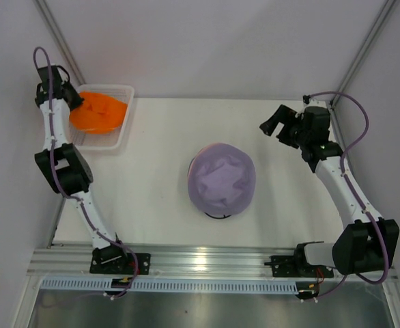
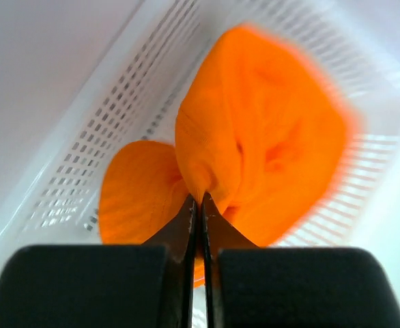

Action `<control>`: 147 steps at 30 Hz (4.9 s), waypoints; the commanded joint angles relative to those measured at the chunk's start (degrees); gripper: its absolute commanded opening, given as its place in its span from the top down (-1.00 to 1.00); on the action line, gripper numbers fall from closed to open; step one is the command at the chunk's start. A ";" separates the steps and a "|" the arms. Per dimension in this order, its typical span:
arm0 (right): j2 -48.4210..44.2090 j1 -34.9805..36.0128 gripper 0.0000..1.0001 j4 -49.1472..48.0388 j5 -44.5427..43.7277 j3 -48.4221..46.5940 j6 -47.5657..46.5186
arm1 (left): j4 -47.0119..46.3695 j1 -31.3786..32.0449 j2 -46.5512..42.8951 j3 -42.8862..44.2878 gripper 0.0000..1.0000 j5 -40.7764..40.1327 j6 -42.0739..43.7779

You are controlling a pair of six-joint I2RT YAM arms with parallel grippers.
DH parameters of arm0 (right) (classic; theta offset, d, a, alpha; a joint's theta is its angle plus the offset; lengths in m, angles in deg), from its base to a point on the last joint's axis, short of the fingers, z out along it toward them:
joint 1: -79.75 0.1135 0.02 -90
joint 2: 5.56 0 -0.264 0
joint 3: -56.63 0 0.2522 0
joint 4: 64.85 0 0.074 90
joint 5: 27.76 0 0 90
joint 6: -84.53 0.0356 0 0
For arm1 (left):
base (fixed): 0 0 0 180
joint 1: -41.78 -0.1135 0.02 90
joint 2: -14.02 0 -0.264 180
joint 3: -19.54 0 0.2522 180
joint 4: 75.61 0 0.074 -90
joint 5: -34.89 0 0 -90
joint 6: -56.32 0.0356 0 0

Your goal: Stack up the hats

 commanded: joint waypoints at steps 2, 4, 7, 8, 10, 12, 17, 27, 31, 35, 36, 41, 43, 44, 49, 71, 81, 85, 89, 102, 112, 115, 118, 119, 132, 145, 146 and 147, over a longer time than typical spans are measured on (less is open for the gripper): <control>-0.01 -0.26 -0.99 -1.82 5.86 -7.39 -1.33 | -2.29 2.81 -18.72 -2.25 0.99 6.98 -4.88; -2.28 -0.26 -0.99 -3.05 6.92 -7.05 -1.59 | -2.64 4.47 -24.67 -4.27 0.99 8.90 -6.19; -4.75 -0.26 -0.99 -3.06 7.27 -6.87 -1.77 | -2.12 6.94 -31.89 -5.68 0.99 11.37 -9.26; -6.24 -0.26 -0.99 -2.70 7.54 -7.04 -1.60 | -1.85 7.56 -33.57 -5.33 0.99 14.34 -9.97; -7.92 -0.26 -0.99 -2.17 8.68 -6.96 -1.16 | 0.51 10.36 -36.13 -4.28 0.99 16.73 -12.07; -10.19 -0.26 -0.99 -1.91 9.90 -6.52 -0.02 | 3.93 14.48 -39.38 -2.70 0.99 19.46 -12.88; -14.07 -0.17 -0.99 -3.22 12.28 -4.41 2.44 | 7.99 25.03 -45.70 -3.74 0.99 22.54 -16.39; -20.66 1.15 -0.99 -5.43 15.55 -1.08 9.04 | -0.18 45.43 -57.40 -21.67 0.99 25.89 -22.19; -24.18 1.76 -0.99 -3.85 13.26 1.12 9.57 | -2.90 47.64 -60.04 -27.56 0.99 28.33 -23.95; -26.55 1.76 -0.99 -0.60 12.02 1.48 8.87 | -9.55 52.37 -63.21 -38.87 0.99 28.07 -22.29; -26.90 1.76 -0.99 -0.24 12.02 1.57 8.86 | -11.33 52.91 -63.38 -40.38 0.99 29.04 -22.02; -27.26 1.76 -0.99 2.56 12.29 2.88 8.60 | -19.42 56.60 -62.77 -49.79 0.99 31.59 -18.33; -27.70 1.85 -0.99 3.19 12.29 3.67 8.34 | -21.88 56.87 -62.51 -53.58 0.99 31.77 -16.49; -27.96 1.94 -0.99 3.80 12.02 4.20 8.34 | -21.80 56.87 -62.25 -54.19 0.99 30.99 -15.96; -29.98 2.03 -0.99 5.82 12.02 7.54 8.07 | -16.29 56.87 -57.51 -53.50 0.99 24.13 -11.83; -33.06 5.63 -0.99 5.30 18.35 13.35 11.76 | -32.17 56.78 -62.07 -52.18 0.99 31.23 -6.37; -33.85 5.63 -0.99 4.25 19.76 13.17 12.03 | -40.87 56.87 -60.93 -51.65 0.99 39.59 -8.48; -35.43 5.63 -0.99 4.24 18.79 13.00 12.47 | -34.92 56.87 -54.97 -50.42 0.99 35.92 -7.87; -36.75 5.63 -0.99 5.12 17.47 13.08 12.47 | -27.53 56.87 -50.92 -48.22 0.99 31.34 -6.55; -30.69 7.73 -0.98 -6.12 22.74 14.84 17.12 | -23.48 56.78 -51.26 -50.34 -0.35 31.68 -2.42; -26.03 16.70 -0.36 -9.73 20.99 14.58 17.48 | -23.90 56.78 -52.83 -52.34 -0.99 26.59 -10.50; -26.20 17.58 -0.02 -10.87 20.99 14.23 18.18 | -23.83 56.78 -53.89 -53.58 -0.98 25.71 -11.21; -26.21 18.28 0.31 -12.97 21.07 13.96 19.14 | -25.05 56.78 -55.21 -53.76 -0.92 26.67 -11.38; -26.12 18.63 0.41 -13.50 21.16 13.96 19.23 | -25.66 56.78 -55.30 -53.93 -0.91 27.37 -11.65; -23.31 20.31 1.00 -2.00 9.49 -1.75 6.85 | -11.72 56.61 -55.46 -45.94 -0.99 18.87 -10.24; -22.34 20.22 1.00 -10.43 3.85 10.53 14.22 | -21.09 44.39 -77.88 -69.11 -0.99 21.83 -29.48; -22.77 20.22 1.00 -10.35 3.33 11.14 14.57 | -22.67 44.39 -78.58 -71.92 -0.99 23.06 -32.01; -22.95 20.31 1.00 -10.26 2.71 11.24 15.27 | -26.25 44.48 -78.94 -73.26 -0.99 23.68 -33.78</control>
